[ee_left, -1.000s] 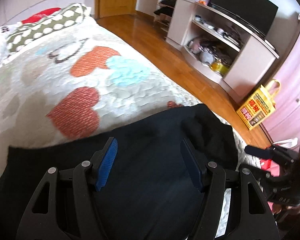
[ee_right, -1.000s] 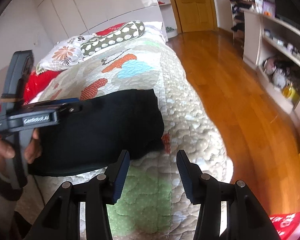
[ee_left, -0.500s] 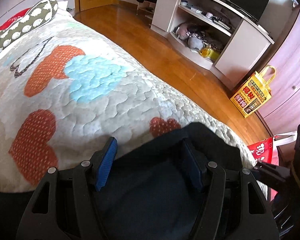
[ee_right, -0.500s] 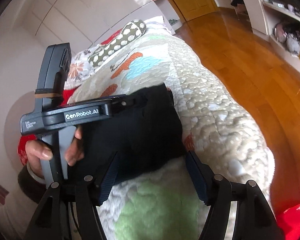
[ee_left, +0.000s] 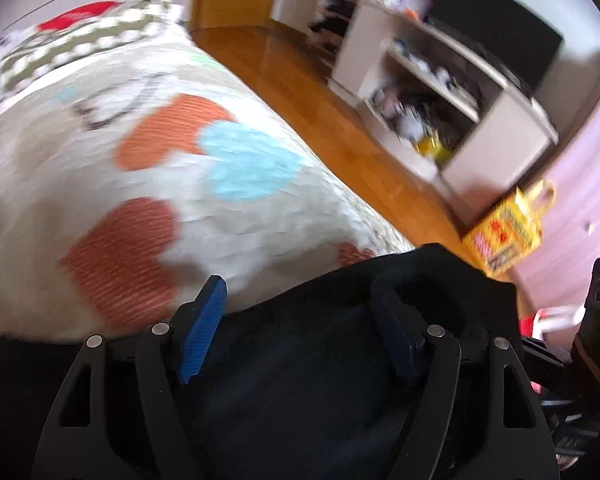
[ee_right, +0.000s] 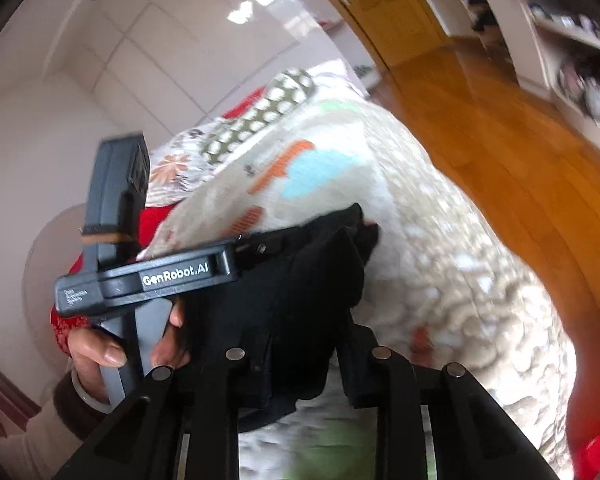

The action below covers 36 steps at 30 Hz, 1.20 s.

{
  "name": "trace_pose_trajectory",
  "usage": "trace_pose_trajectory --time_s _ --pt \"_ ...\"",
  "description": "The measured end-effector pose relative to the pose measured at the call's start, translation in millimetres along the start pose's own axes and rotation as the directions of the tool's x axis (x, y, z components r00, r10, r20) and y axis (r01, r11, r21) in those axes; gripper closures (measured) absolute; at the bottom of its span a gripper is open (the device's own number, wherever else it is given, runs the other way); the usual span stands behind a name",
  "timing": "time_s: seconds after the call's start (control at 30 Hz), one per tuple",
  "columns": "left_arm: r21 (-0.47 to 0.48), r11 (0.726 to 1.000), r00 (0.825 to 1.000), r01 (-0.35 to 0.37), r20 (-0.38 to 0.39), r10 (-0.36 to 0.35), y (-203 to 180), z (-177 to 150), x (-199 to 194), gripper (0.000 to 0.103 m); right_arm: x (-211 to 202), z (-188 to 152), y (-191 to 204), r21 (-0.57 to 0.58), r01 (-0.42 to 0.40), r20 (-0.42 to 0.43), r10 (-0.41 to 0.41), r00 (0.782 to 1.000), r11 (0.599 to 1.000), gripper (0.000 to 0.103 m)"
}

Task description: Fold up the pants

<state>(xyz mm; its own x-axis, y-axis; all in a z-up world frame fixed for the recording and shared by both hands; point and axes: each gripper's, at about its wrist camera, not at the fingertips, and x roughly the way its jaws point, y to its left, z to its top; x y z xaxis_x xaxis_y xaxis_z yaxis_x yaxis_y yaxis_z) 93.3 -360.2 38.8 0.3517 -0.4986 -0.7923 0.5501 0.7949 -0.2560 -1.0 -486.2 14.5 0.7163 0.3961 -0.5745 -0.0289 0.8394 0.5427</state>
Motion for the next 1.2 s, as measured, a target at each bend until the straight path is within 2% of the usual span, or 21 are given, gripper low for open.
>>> trace_pose_trajectory --time_s 0.2,0.3,0.4,0.47,0.5,0.57,0.7,0.73,0.83,0.87,0.93,1.0,1.1,1.2 --pt "-0.148 0.985 0.99 -0.086 0.1 0.101 67 -35 -85 0.029 -3 15 67 -0.137 -0.102 0.005 0.104 0.995 0.985 0.079" --pt "-0.243 0.965 0.982 -0.098 0.134 0.133 100 -63 -122 0.029 16 11 109 -0.223 -0.154 -0.037 0.15 0.988 0.963 0.079" --pt "-0.32 0.94 0.974 -0.119 0.146 0.173 130 -94 -147 0.029 49 -7 146 -0.299 -0.188 -0.113 0.161 0.98 0.936 0.079" --pt "-0.366 0.923 0.973 -0.12 0.14 0.182 147 -113 -157 0.029 83 -26 163 -0.315 -0.221 -0.218 0.156 0.963 0.923 0.076" --pt "-0.387 0.914 0.973 -0.121 0.134 0.186 154 -123 -160 0.029 105 -40 170 -0.314 -0.223 -0.304 0.125 0.945 0.923 0.068" --pt "-0.406 0.905 0.974 -0.124 0.124 0.19 158 -134 -162 0.029 124 -60 177 -0.3 -0.246 -0.419 0.105 0.902 0.922 0.065" --pt "-0.406 0.907 0.979 -0.108 0.118 0.169 152 -143 -160 0.029 91 -51 174 -0.293 -0.352 -0.398 0.221 0.89 0.889 0.06" --pt "-0.401 0.911 0.979 -0.101 0.121 0.162 149 -142 -157 0.029 81 -46 169 -0.299 -0.344 -0.369 0.224 0.902 0.89 0.058" --pt "-0.377 0.923 0.984 -0.085 0.117 0.138 135 -134 -143 0.029 67 -31 145 -0.306 -0.221 -0.267 0.139 0.954 0.926 0.058" --pt "-0.367 0.926 0.985 -0.088 0.106 0.136 130 -133 -137 0.029 68 -30 140 -0.301 -0.19 -0.253 0.113 0.961 0.934 0.058" --pt "-0.339 0.934 0.986 -0.113 0.076 0.147 119 -129 -125 0.029 78 -25 128 -0.318 -0.068 -0.225 -0.005 0.974 0.946 0.058" --pt "-0.31 0.94 0.984 -0.139 0.061 0.166 111 -127 -115 0.029 83 -24 124 -0.362 0.045 -0.181 -0.118 0.976 0.931 0.058" --pt "-0.291 0.941 0.98 -0.17 0.049 0.192 105 -126 -107 0.029 80 -22 125 -0.417 0.151 -0.12 -0.219 0.968 0.896 0.058" --pt "-0.28 0.94 0.976 -0.195 0.042 0.215 100 -126 -103 0.029 81 -22 126 -0.441 0.181 -0.101 -0.25 0.963 0.879 0.058"
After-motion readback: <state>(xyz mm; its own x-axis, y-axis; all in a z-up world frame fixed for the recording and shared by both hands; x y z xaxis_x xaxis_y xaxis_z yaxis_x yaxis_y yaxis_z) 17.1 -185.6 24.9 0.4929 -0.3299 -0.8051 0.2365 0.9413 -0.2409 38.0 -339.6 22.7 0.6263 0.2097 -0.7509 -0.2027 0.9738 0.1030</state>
